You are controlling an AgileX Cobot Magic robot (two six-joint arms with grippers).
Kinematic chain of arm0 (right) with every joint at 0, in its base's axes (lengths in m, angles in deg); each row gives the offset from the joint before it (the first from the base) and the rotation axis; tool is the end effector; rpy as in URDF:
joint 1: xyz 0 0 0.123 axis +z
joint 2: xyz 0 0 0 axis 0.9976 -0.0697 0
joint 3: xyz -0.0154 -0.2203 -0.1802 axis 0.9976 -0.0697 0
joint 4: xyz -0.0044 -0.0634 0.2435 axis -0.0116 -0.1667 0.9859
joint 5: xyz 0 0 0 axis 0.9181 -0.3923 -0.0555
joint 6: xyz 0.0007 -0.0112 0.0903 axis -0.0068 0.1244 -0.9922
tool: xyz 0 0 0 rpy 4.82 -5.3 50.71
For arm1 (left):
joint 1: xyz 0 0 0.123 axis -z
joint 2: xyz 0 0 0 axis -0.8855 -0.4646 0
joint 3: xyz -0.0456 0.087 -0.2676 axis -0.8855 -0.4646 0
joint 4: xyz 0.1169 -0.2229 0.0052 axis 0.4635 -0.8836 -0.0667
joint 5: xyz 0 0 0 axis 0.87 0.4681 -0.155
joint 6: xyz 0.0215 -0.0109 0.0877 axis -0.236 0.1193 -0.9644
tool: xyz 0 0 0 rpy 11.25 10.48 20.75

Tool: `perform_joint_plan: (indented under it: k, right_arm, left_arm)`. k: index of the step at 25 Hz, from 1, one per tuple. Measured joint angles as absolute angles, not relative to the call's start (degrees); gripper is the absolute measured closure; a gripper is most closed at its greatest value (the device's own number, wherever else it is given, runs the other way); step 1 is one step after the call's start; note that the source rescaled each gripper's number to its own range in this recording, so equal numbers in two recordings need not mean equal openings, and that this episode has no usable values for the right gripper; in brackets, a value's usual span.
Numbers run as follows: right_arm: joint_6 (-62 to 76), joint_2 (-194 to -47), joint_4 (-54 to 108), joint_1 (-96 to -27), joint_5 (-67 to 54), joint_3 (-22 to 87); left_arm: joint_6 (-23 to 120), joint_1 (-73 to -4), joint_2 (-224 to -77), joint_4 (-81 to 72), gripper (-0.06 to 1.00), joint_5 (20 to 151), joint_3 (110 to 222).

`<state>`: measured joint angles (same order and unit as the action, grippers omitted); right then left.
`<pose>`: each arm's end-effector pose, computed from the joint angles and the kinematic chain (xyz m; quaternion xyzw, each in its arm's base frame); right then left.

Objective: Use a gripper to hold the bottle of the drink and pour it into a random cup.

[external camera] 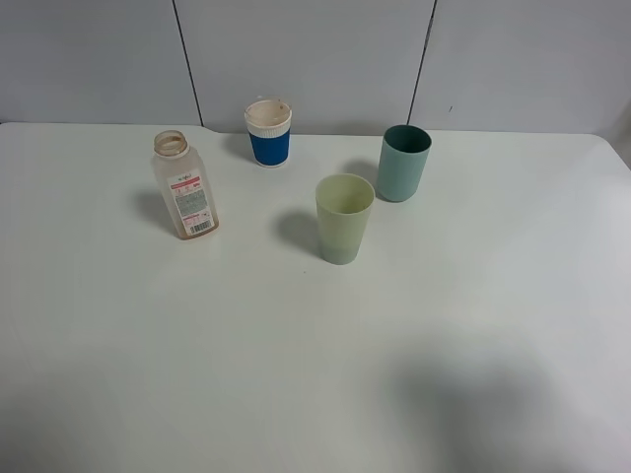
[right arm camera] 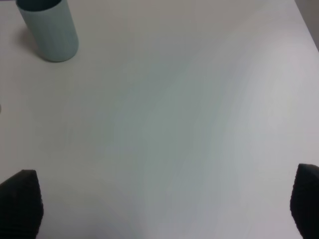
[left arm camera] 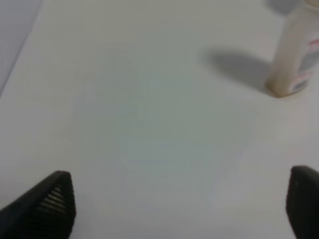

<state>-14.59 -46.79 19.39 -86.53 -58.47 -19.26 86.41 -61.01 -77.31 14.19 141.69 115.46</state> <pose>-0.0052 0.0000 0.2753 -0.0047 0.8552 -0.0076 0.5182 -0.0062 0.0074 0.2799 -0.0218 0.8470 0.0213 0.5308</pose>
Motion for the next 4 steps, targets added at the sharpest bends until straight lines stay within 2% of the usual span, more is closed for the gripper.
perform_joint_plan:
  k: [4]
  right_arm:
    - [-14.6,-46.8,19.4,-86.5,-58.5,-19.3]
  left_arm:
    - [86.4,-61.1,-77.3,14.2,0.04,141.7,115.5]
